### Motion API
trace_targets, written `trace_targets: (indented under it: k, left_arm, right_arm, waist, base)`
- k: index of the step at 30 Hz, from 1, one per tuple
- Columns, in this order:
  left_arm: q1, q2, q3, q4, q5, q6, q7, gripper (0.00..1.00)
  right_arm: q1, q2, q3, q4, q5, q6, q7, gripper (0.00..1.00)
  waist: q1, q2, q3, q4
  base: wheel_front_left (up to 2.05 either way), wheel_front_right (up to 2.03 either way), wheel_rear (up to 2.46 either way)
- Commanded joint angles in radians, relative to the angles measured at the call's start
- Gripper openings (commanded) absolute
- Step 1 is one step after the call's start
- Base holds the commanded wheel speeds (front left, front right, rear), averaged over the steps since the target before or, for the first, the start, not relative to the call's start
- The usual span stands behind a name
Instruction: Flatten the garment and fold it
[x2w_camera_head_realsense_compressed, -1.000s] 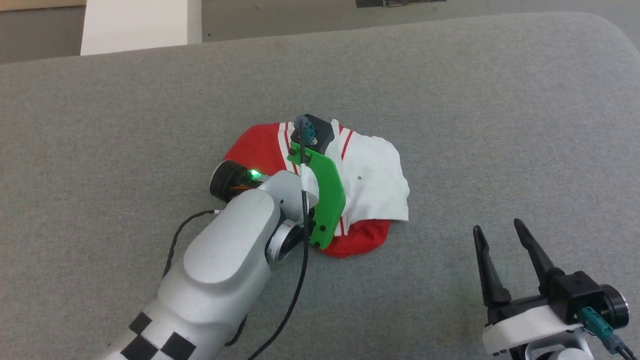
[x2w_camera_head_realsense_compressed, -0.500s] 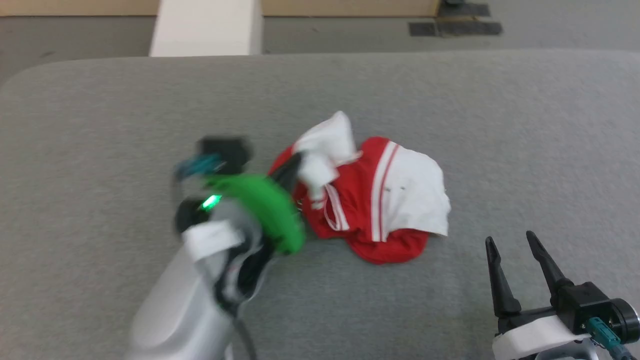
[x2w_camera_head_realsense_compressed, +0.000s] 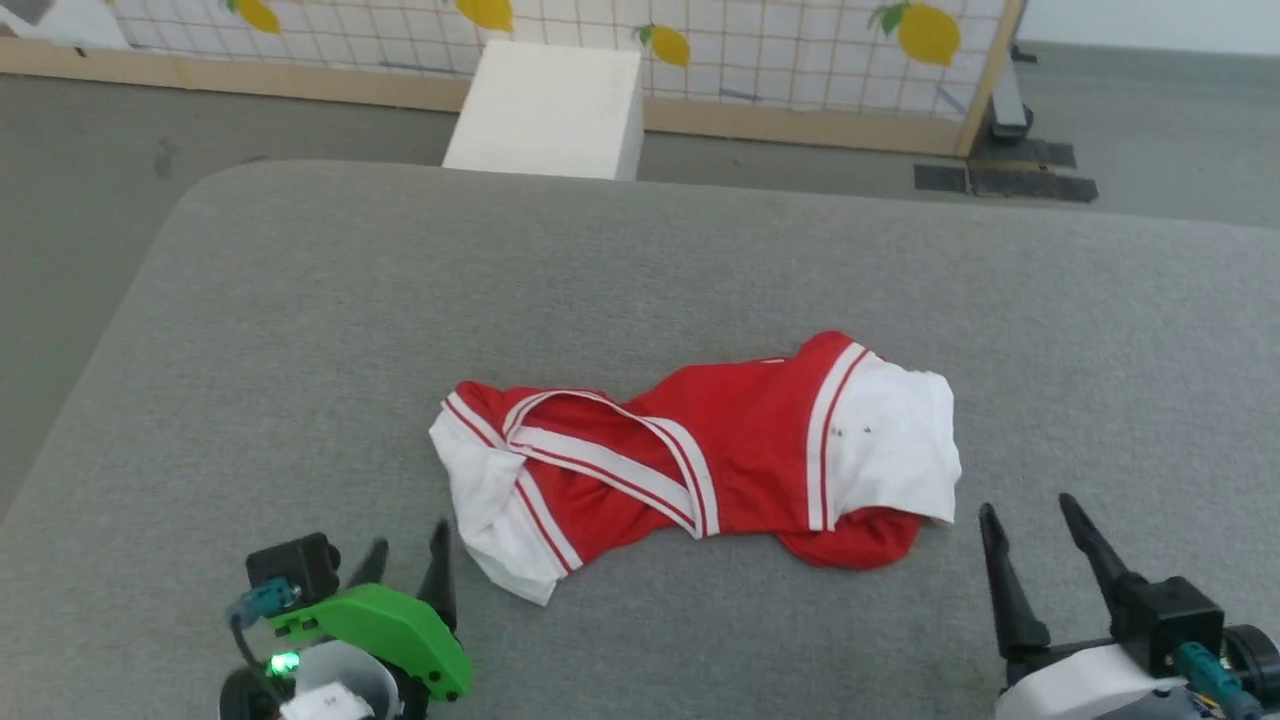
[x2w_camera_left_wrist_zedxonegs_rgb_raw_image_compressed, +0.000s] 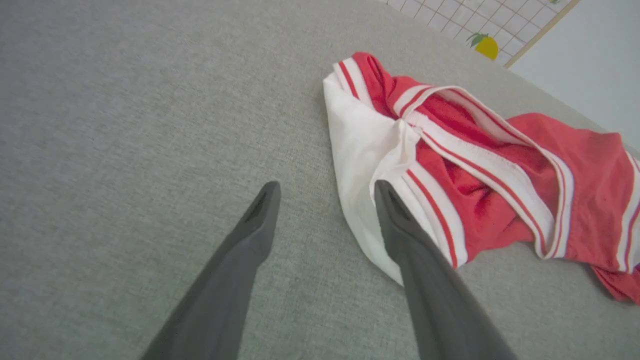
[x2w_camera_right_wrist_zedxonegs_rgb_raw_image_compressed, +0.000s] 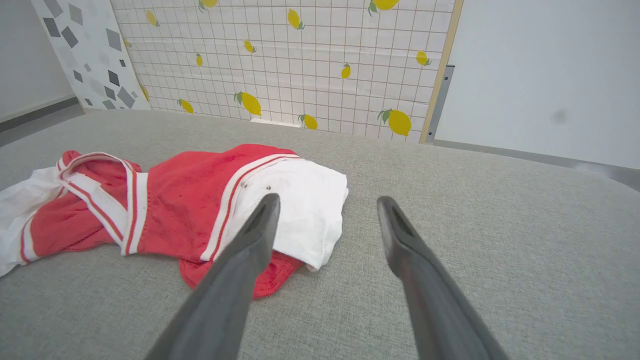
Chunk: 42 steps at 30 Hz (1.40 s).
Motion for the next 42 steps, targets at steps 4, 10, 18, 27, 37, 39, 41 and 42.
trace_targets:
  k: [4,10,18,27,37,39,41,42]
  left_arm:
    - [-0.045,0.05,-0.032,-0.019,0.139,-0.046,-0.192,1.0]
    - [-0.056,0.123,-0.085,-0.092,0.394,-0.039,-0.248,1.0]
    - [0.026,0.097,-0.096,-0.206,0.541,-0.04,-0.249,1.0]
    - [0.007,0.028,-0.103,-0.221,0.591,-0.071,-0.249,1.0]
    - [-0.014,-0.008,-0.068,-0.196,0.605,-0.094,-0.249,1.0]
    - [-0.007,-0.012,-0.059,-0.182,0.6,-0.101,-0.249,1.0]
    - [0.001,-0.015,-0.05,-0.171,0.598,-0.106,-0.249,1.0]
    - [0.007,-0.016,-0.045,-0.165,0.597,-0.109,-0.249,1.0]
  right_arm:
    - [-0.015,-0.015,-0.024,-0.032,-0.013,-0.002,0.116,1.0]
    - [-0.1,-0.085,-0.008,-0.042,0.032,-0.002,0.436,1.0]
    - [-0.259,-0.151,0.009,0.048,0.119,-0.002,0.827,1.0]
    - [-0.385,-0.169,0.02,0.202,0.152,-0.002,0.974,1.0]
    - [-0.367,-0.199,0.072,0.291,0.156,-0.002,1.024,0.0]
    - [-0.357,-0.213,0.07,0.259,0.165,-0.002,1.012,0.0]
    - [-0.341,-0.231,0.064,0.211,0.175,-0.002,1.005,0.0]
    - [-0.327,-0.243,0.055,0.174,0.183,-0.002,1.004,0.0]
  waist:
    - [0.0,0.0,-0.041,0.043]
    - [0.0,0.0,-0.044,0.062]
    - [0.0,0.0,0.007,0.103]
    - [0.0,0.0,0.093,0.175]
    - [0.0,0.0,0.105,0.176]
    - [0.0,0.0,0.089,0.159]
    - [0.0,0.0,0.065,0.135]
    - [0.0,0.0,0.053,0.121]
  base:
    - [0.0,0.0,0.0]
    - [0.0,0.0,0.0]
    - [0.0,0.0,0.0]
    - [0.0,0.0,0.0]
    - [0.0,0.0,0.0]
    - [0.0,0.0,0.0]
    - [0.0,0.0,0.0]
    - [0.0,0.0,0.0]
